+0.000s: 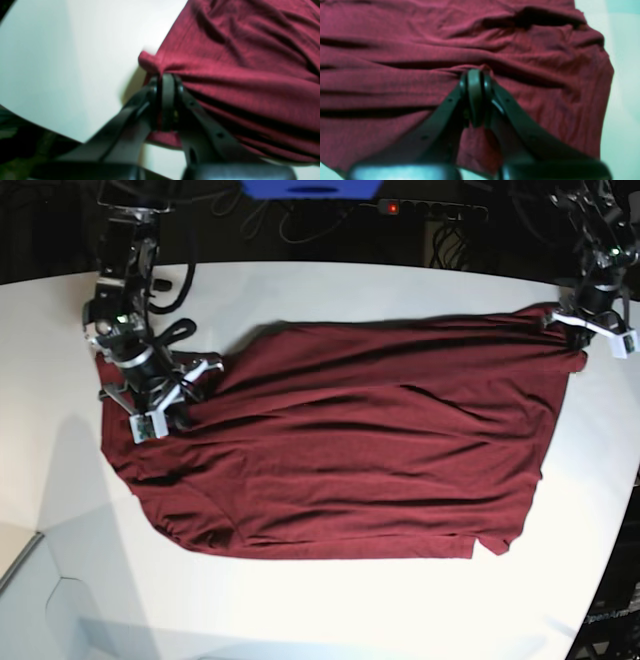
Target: Layout the t-shirt on the table in an organized manner, then fold the t-shirt properly
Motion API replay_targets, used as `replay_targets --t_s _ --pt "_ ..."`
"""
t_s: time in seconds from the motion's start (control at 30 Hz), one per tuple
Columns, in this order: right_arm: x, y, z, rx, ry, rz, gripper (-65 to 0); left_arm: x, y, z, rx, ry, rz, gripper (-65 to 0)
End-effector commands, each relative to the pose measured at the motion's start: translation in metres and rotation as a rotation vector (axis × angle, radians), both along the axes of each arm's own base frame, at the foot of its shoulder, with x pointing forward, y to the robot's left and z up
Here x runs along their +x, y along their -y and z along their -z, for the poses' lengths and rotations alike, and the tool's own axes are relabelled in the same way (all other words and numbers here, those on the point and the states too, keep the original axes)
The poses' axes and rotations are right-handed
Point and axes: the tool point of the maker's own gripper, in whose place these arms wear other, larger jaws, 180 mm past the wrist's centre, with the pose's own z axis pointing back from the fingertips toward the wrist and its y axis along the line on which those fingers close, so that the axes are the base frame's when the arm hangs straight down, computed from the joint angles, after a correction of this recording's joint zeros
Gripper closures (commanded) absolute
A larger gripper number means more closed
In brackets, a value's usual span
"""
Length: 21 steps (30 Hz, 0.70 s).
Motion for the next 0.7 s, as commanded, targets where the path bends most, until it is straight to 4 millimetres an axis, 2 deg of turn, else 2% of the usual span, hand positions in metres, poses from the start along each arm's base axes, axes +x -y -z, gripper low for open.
replay_targets --t_s 0.0,0.23,0.3,0.53,0.67 --pt "0.013 0.000 -0.020 0.012 0.077 -0.001 0.0 0.011 -0.007 -0.015 0.027 0.053 -0.001 0.0" --pt "0.018 -0.001 -0.024 0.013 0.087 -0.002 0.0 0.016 -0.011 -0.004 0.049 0.019 -0.008 -0.2" --pt "0.017 -0.001 -0.020 0.015 0.079 -0.002 0.0 0.015 -0.011 -0.002 0.064 0.003 -0.005 -2.3" --pt "0.014 -0.001 -0.007 0.027 0.045 0.000 0.0 0.008 -0.005 0.005 0.051 -0.016 -0.007 -22.3" --pt "0.015 -0.001 -0.007 0.027 0.046 0.000 0.0 0.000 -0.005 0.007 0.059 -0.031 -0.003 -29.9"
